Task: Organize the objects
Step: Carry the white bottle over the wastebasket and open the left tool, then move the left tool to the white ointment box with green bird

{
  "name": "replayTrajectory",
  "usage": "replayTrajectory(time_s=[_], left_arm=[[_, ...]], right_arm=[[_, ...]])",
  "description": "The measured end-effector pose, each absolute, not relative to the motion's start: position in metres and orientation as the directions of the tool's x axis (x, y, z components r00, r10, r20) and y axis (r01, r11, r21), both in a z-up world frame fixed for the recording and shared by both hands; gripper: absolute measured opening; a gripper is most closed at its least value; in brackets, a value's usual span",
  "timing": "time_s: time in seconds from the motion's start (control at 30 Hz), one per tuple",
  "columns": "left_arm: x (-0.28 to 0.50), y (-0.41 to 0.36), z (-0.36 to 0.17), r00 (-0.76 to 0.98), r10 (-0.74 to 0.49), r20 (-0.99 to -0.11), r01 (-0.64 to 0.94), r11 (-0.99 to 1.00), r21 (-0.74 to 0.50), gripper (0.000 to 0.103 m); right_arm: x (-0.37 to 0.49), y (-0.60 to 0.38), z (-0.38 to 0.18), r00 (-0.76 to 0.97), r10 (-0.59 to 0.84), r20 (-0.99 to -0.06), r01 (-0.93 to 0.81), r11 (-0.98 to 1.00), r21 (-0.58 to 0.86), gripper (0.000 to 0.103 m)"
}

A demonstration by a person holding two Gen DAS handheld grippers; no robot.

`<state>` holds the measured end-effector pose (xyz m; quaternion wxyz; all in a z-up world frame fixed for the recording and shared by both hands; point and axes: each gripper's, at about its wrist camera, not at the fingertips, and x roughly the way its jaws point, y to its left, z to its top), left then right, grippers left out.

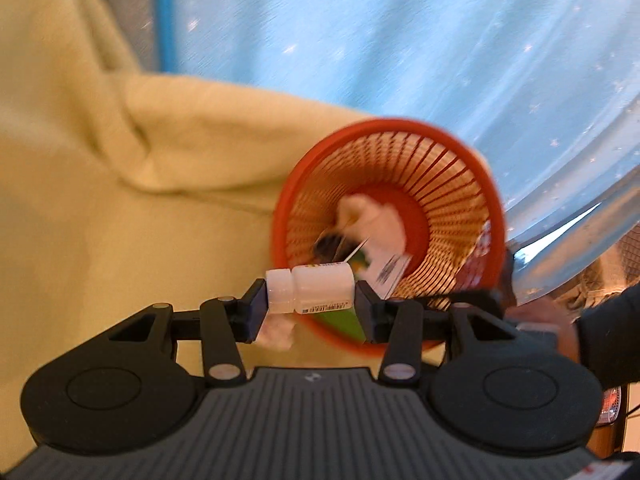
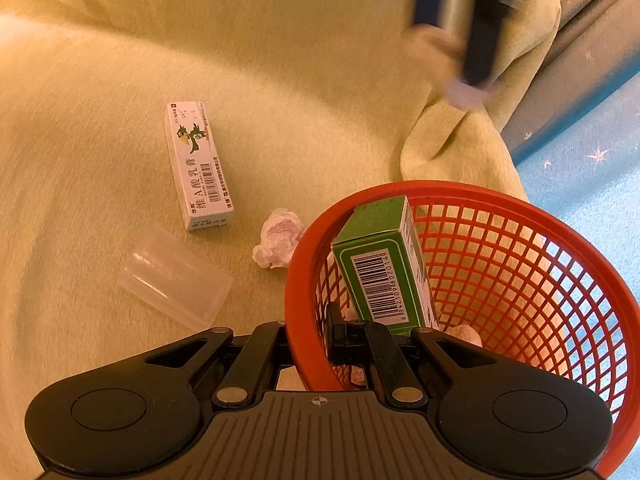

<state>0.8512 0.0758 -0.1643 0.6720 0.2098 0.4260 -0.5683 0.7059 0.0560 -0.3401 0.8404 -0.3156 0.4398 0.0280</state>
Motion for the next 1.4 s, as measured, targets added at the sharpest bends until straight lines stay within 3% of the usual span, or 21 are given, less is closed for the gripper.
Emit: replayTrajectory(time_s=[0.5, 0.6, 0.93, 1.4], left_arm=[[0.827, 0.015, -0.164, -0.081, -0.624, -0.777, 0.965, 0.147, -0.218, 0.041], [0.826, 0.011, -0.167, -0.081, -0.662, -0.745, 0.960, 0.150, -0.237, 0.066], [0.853, 0.041, -0.165, 0.020, -0.646, -0.763, 0.951, 0.247, -0.184, 0.066], [0.917, 0.117, -0.193, 0.206, -0.516, -0.831, 0.884, 0.463, -0.069, 0.068]], right_arm=[[0.705, 0.055, -0.339, 0.615, -0.225, -0.756, -0.321, 0.804, -0.500, 0.001], [0.705, 0.055, -0.339, 0.615, -0.225, -0.756, -0.321, 0.804, -0.501, 0.001], [0.705, 0.056, -0.339, 0.615, -0.225, -0.755, -0.315, 0.808, -0.498, 0.001], [0.705, 0.055, -0.338, 0.615, -0.225, -0.756, -0.320, 0.805, -0.499, 0.001]])
